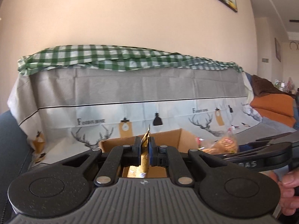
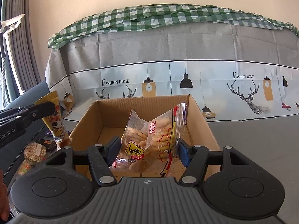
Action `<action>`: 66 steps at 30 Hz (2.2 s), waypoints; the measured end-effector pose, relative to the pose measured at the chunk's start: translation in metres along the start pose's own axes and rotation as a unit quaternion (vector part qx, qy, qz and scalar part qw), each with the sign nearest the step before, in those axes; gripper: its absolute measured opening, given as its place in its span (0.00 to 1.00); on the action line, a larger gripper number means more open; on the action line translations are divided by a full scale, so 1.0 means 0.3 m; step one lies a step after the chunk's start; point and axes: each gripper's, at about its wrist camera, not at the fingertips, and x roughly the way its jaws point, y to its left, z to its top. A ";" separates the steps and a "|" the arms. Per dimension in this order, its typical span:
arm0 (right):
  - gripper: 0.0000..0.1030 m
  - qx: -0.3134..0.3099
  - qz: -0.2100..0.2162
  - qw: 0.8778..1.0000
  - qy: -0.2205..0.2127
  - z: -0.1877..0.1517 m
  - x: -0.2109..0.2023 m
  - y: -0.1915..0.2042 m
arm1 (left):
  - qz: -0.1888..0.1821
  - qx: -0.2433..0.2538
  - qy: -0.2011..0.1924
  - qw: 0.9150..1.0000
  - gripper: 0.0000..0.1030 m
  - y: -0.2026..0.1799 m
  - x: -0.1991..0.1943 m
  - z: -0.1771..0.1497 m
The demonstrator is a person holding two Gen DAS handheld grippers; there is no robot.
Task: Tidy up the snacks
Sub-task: 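Carry the cracker bag and yellow bar in both tools over the box, then open the right tool to drop the cracker bag while the left tool releases the yellow bar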
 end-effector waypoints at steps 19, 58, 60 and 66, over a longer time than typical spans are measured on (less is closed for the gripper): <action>0.81 0.003 -0.062 0.998 0.005 -0.001 0.030 -0.010 | -0.037 -0.071 0.058 0.995 0.32 0.011 0.157 -0.009; 0.33 0.084 -0.196 0.971 0.109 -0.066 0.027 -0.255 | 0.017 -0.100 0.244 0.964 0.74 0.092 0.305 -0.134; 0.37 0.079 -0.191 0.974 0.097 -0.061 0.011 -0.246 | 0.019 -0.099 0.233 0.967 0.75 0.091 0.292 -0.128; 0.49 0.063 -0.182 0.979 0.067 -0.053 -0.030 -0.215 | 0.022 -0.089 0.195 0.976 0.76 0.081 0.239 -0.110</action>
